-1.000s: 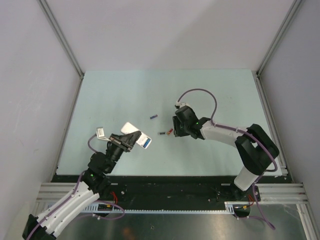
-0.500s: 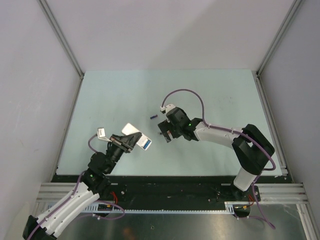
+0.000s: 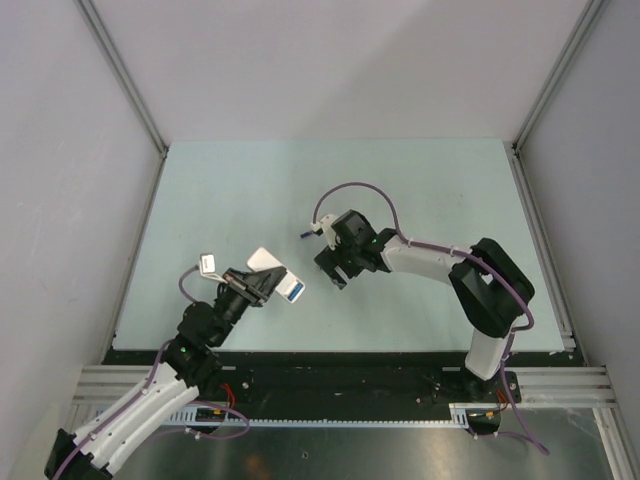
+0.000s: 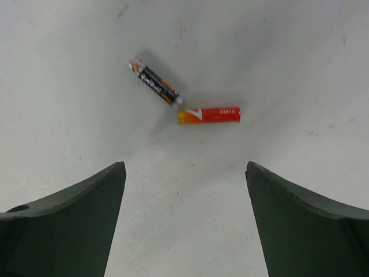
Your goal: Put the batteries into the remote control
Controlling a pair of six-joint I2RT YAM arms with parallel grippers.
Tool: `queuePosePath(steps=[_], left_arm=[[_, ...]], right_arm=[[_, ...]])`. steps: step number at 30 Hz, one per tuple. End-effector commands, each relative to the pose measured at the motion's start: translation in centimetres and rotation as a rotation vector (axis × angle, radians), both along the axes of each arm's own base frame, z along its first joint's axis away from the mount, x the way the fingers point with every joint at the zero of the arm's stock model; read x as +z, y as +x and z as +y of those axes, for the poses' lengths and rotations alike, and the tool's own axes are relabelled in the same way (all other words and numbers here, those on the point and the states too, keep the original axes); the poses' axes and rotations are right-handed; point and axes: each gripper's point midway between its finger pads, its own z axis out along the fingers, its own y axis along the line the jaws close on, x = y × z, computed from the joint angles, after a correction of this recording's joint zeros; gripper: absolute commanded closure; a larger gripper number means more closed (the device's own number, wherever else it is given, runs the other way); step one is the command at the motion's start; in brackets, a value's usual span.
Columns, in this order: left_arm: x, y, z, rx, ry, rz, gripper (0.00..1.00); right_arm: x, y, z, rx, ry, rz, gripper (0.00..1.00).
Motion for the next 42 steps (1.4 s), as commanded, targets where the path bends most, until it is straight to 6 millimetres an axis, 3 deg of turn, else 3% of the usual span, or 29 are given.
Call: queuePosePath(steps=[1, 6, 11, 42], left_arm=[[3.4, -0.1, -0.3, -0.022, 0.018, -0.084, 1.0], [3.8, 0.0, 0.0, -0.006, 0.024, -0.091, 1.0], [2.6, 0.1, 0.2, 0.006, 0.014, -0.062, 1.0], [1.5, 0.8, 0.4, 0.024, 0.045, -0.034, 1.0]], right_arm=[[0.6, 1.7, 1.8, 0.065, 0.02, -0.03, 0.11], [-0.8, 2.5, 1.5, 0.039, -0.027, -0.028, 0.11], [-1.8, 3.1, 0.4, 0.005, -0.064, -0.018, 0.13], [-2.5, 4.2, 1.7, 0.066, 0.004, 0.013, 0.28]])
